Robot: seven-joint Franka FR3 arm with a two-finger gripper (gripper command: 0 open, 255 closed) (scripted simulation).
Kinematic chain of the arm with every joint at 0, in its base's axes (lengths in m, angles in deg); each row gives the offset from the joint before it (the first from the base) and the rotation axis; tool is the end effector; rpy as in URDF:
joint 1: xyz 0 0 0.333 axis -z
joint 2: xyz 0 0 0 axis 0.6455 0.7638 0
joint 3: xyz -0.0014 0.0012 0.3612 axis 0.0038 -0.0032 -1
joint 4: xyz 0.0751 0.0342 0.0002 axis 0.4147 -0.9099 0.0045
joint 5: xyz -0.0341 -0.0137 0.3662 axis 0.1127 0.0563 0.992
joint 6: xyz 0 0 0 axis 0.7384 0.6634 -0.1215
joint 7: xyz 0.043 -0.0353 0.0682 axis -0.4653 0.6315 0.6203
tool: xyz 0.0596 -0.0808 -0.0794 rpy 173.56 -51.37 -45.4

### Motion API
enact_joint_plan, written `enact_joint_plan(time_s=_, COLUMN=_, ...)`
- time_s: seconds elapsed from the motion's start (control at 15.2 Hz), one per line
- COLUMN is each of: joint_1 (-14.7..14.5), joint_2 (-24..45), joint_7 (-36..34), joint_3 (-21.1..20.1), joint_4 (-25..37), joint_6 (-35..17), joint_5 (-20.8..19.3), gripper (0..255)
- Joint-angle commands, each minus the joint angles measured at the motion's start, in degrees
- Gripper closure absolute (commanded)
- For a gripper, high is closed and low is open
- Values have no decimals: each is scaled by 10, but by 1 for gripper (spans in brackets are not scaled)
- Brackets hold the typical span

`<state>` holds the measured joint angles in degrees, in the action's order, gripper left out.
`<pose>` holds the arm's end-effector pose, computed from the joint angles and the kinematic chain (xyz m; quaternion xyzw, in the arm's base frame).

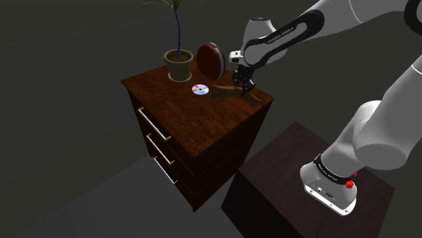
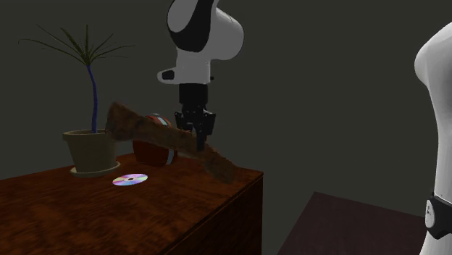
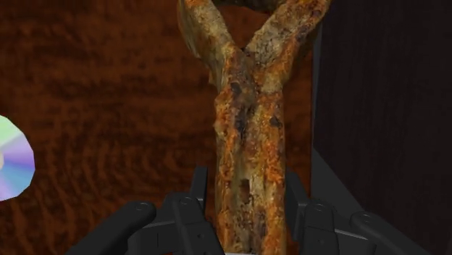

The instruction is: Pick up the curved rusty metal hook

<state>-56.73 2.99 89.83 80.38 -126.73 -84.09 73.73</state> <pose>0.4942 0.0083 0.3587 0.7306 0.6828 0.0041 0.0039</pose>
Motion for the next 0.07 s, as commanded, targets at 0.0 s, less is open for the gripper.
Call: enact_joint_plan(time_s=0.0, joint_1=0, joint_2=-3, joint_7=-1, joint_3=0, joint_4=2, joint_6=5, joint_5=-1, gripper=255)
